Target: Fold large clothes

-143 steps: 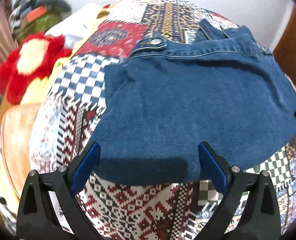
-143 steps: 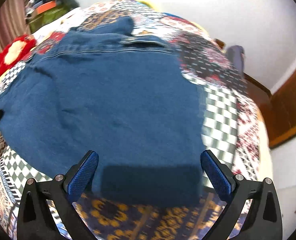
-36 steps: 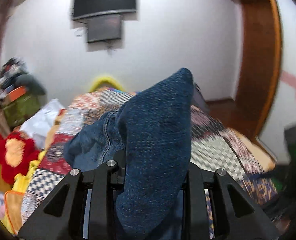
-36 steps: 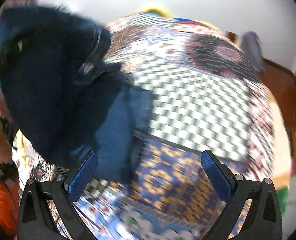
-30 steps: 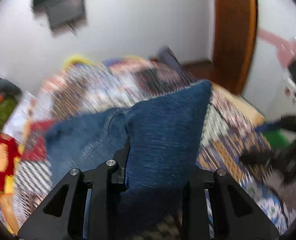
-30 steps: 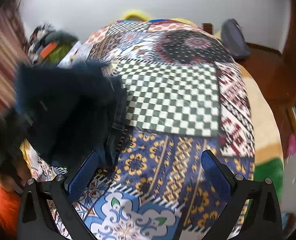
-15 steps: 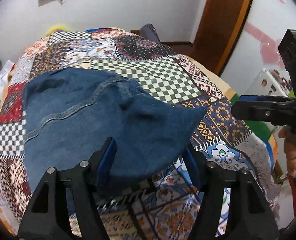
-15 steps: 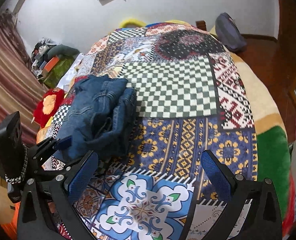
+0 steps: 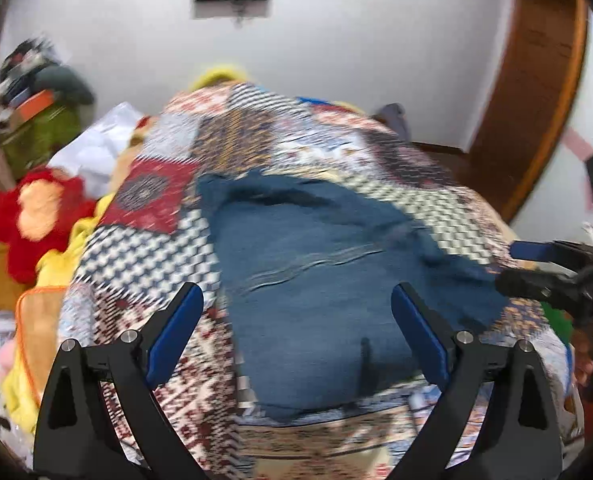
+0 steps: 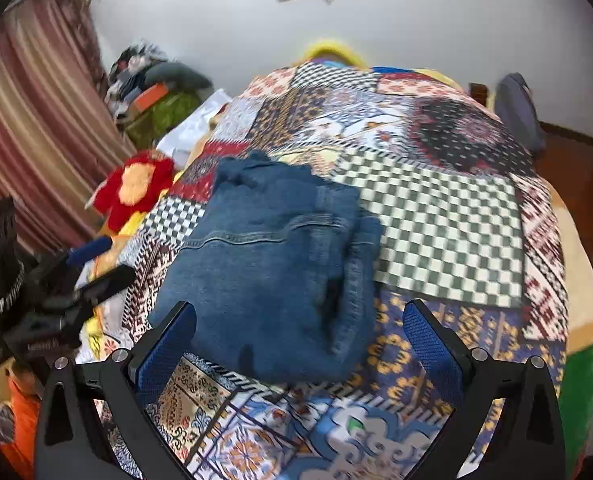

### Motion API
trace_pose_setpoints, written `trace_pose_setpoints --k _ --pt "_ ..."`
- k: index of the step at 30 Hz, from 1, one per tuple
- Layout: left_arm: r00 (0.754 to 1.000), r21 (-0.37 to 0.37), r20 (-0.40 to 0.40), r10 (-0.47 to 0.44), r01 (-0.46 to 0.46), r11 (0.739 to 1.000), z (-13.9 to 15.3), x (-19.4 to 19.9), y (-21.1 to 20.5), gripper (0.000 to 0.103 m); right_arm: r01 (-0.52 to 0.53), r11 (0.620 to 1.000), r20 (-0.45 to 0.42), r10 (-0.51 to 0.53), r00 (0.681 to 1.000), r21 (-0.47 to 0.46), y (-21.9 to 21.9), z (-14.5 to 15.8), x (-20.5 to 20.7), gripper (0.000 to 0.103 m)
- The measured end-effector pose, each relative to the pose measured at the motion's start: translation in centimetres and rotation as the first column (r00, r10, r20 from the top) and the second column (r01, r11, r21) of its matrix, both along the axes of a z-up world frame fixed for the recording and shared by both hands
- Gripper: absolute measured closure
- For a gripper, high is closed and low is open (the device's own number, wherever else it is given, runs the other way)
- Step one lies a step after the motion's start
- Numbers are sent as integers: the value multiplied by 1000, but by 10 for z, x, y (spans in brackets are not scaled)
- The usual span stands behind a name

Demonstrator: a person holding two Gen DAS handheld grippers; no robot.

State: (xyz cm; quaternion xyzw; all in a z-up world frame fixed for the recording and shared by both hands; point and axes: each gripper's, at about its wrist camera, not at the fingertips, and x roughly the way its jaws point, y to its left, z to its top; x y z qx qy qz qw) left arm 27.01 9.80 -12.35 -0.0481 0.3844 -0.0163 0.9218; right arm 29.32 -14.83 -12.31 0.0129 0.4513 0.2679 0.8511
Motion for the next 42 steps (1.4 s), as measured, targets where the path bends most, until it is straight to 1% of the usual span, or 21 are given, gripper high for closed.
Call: trace_pose_setpoints --k 4,8,10,12,17,19,21,23,26,28,29,31,33,35,39,42 --pt "997 -23 -60 47 -49 999 -25 8 19 8 -59 998 -8 59 998 -20 27 -11 2 0" --pt "988 -21 -142 56 -60 998 -60 18 23 8 -89 991 -35 86 996 -100 46 -37 10 0" --pt "986 -32 -158 46 -52 998 -75 19 22 6 -78 986 -54 71 996 -145 48 -51 16 0" --pt "986 -16 -158 62 -65 998 -80 17 21 1 -63 983 -69 52 996 -172 44 -62 19 0" --pt "989 61 -145 43 -35 998 -83 9 12 1 -12 986 -86 -3 996 -165 13 -79 22 0" --pt "989 74 -145 35 -24 997 -83 6 13 1 13 990 -108 -28 994 -141 -5 -83 23 0" --pt "988 71 -148 38 -28 997 -80 2 17 1 31 991 -129 -47 991 -127 -19 -86 23 0" --pt "988 68 -148 53 -43 997 -77 0 20 1 51 991 -142 -68 988 -123 -34 -86 22 0" --pt "988 67 -141 60 -51 996 -73 -2 22 2 57 991 -150 -75 986 -122 -41 -81 24 0" --pt "989 103 -129 66 -53 993 -69 1 21 2 54 990 -147 -73 986 -130 -38 -74 27 0" --pt "991 136 -115 68 -52 989 -65 3 19 2 50 990 -136 -69 988 -134 -35 -69 28 0" --pt "994 167 -86 60 -45 985 -59 8 17 2 38 989 -94 -52 994 -143 -26 -59 31 0" --pt "997 165 -64 49 -38 986 -53 16 18 2 19 989 -53 -27 998 -147 -15 -47 36 0" --pt "998 156 -43 38 -31 987 -47 28 20 2 -8 989 -34 3 999 -145 -2 -39 45 0" --pt "1000 152 -18 19 -16 988 -43 57 23 2 -65 990 -22 63 998 -127 24 -31 65 0" --pt "1000 158 -18 -4 6 987 -45 82 25 2 -104 986 -16 103 995 -129 44 -30 84 0"
